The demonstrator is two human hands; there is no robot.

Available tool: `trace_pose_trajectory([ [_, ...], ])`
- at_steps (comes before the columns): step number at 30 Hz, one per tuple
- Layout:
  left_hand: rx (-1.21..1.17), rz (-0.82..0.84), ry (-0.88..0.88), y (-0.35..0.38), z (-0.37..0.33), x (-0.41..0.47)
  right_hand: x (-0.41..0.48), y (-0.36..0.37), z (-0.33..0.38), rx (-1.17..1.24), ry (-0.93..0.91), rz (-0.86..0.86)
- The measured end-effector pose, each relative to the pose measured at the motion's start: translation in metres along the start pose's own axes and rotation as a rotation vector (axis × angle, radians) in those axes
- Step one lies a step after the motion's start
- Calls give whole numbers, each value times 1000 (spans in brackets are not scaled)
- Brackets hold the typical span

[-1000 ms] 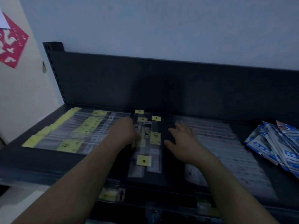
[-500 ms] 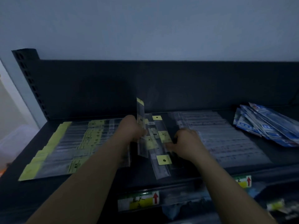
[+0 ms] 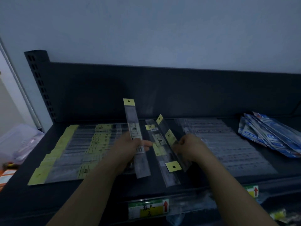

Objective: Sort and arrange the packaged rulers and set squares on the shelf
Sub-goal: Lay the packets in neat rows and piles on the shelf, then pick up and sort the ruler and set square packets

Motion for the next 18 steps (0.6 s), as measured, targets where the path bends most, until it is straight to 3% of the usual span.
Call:
trace_pose_trajectory([
  [4, -240, -47, -75, 4, 8, -2, -15, -11, 17, 400, -177, -76],
  [8, -242, -66, -27, 17, -1, -1, -33, 24, 47, 776, -271, 218],
  [10, -174, -120, 32, 13, -6, 1, -36, 31, 55, 740, -325, 251],
  [12, -130, -197, 52, -1, -8, 0, -30, 19, 51, 623, -345, 106],
  [15, -212, -244, 57, -21, -7, -4, -21, -1, 32, 123, -260, -148],
  [18, -272, -262, 69, -36, -9, -12, -17, 12, 24, -64, -150, -113],
])
Point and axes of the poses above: each hand's wrist, its own x-axis towards the middle knuckle, its own y-axis out of the palm, z = x × y, the point moved 10 cm from there along x, towards the middle knuckle
